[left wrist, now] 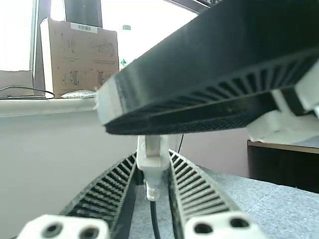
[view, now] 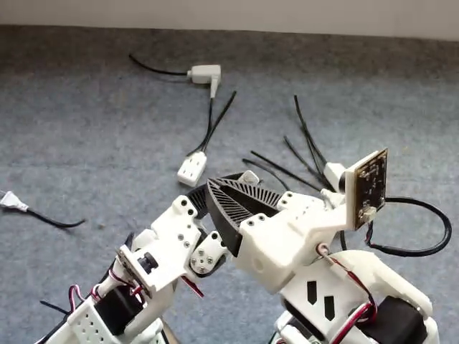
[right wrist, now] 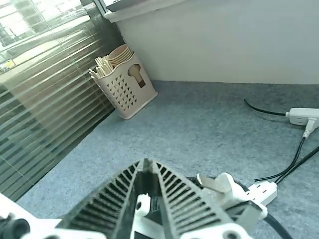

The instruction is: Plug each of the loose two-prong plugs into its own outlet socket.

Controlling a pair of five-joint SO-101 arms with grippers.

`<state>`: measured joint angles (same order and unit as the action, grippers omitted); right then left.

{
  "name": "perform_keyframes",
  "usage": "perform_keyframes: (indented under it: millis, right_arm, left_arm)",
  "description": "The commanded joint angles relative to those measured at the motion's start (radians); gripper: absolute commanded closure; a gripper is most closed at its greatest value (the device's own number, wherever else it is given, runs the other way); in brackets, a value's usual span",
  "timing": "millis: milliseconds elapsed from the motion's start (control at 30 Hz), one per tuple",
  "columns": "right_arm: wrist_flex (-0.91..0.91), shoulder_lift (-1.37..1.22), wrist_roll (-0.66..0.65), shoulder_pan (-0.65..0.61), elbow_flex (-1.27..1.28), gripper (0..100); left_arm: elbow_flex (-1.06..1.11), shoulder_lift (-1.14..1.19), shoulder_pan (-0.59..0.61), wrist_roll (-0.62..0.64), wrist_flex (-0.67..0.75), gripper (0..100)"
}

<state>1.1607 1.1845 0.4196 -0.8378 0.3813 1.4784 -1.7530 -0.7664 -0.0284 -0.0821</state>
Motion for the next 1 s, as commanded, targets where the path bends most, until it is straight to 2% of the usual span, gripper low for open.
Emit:
perform_keyframes:
  millis: [0,167,367,567,767,967]
  right_arm:
    - [0.001,-0.015,-0.060,-0.008,-0.015,99.1]
    - [0.002,-0.016,-0.120,0.031,-0.013,99.1]
    - [-0.007,-0.021,-0.166,0.269,0.030,99.1]
    - [-0.120,-0.019,-0.216,0.440,0.191,99.1]
    - [-0.194,-0.018,-0.216,0.484,0.274,99.1]
    - [-0.225,-0.016,-0.226,0.484,0.209,99.1]
  left_arm:
    - [-0.019,-0.008,0.004,0.000,0.026,99]
    - [-0.064,-0.008,0.007,0.002,0.023,99]
    - [-0.071,-0.010,0.007,0.002,0.023,99]
    - [-0.096,-0.010,0.004,0.002,0.023,99]
    - [-0.094,-0.010,0.008,0.002,0.023,99]
    - [-0.084,-0.008,0.010,0.002,0.023,99]
